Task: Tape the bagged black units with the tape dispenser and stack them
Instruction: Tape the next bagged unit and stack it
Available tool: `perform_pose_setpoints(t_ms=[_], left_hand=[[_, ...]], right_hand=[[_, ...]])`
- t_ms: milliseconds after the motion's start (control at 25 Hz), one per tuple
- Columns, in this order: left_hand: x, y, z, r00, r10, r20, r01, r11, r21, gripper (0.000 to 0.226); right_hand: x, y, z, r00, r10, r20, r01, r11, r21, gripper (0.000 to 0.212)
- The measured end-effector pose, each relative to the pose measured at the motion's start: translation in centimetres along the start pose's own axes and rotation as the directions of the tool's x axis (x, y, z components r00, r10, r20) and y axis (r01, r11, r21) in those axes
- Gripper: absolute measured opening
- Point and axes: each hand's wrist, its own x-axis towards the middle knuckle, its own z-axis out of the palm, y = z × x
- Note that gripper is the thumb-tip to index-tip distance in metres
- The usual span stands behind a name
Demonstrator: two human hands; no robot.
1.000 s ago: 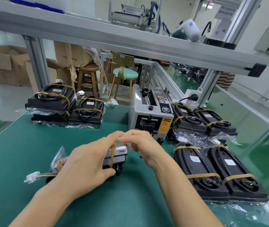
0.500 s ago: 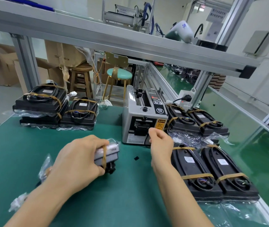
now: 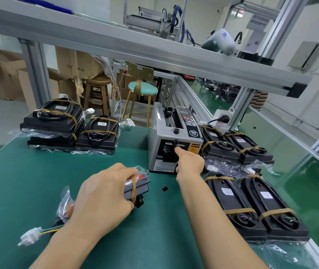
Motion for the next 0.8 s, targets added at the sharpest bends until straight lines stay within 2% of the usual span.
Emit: perform_pose_setpoints(t_ms=[120,160,240,320,440,600,800], left_hand=[[0.0,0.0,-0.1,1.0,-0.005,-0.002,0.005,1.0,-0.008,0.048],[0.1,0.0,-0.2,1.0,-0.008,-0.002,0.008,1.0,-0.01,0.048],[0.3,0.0,-0.1,1.0,-0.031,-0.002,0.031,1.0,-0.004,0.045],[0.5,-0.1,-0.1,0.998,-0.055,-0.017,0.055,0.998,0.015,0.042],[0.8,-0.2,0.0,0.996,-0.078,-0.03,0.079,0.997,0.021,0.042],[0.6,0.0,0.0,0.996,-0.074,-0.039,0.075,0.997,0.02,0.042],[0.5,0.2,0.1,0.996,-0.064,-0.065,0.065,0.998,0.016,0.038]], right_hand=[[-0.7,-0.8,0.2,0.998,0.058,0.025,-0.059,0.997,0.056,0.022],[-1.3,-1.1,-0.1,0.995,0.075,0.068,-0.08,0.994,0.078,0.025],[-3.0,-1.3,-1.3,0.966,0.066,0.252,-0.098,0.988,0.116,0.029],[-5.4,-0.6,-2.8,0.892,-0.039,0.451,-0.004,0.996,0.093,0.032],[-8.6,0.5,-4.3,0.791,-0.145,0.595,0.173,0.985,0.01,0.033],[-9.8,1.5,-4.1,0.736,-0.18,0.652,0.249,0.968,-0.014,0.017],[-10.1,2.6,-3.5,0.776,-0.214,0.593,0.279,0.96,-0.018,0.02]])
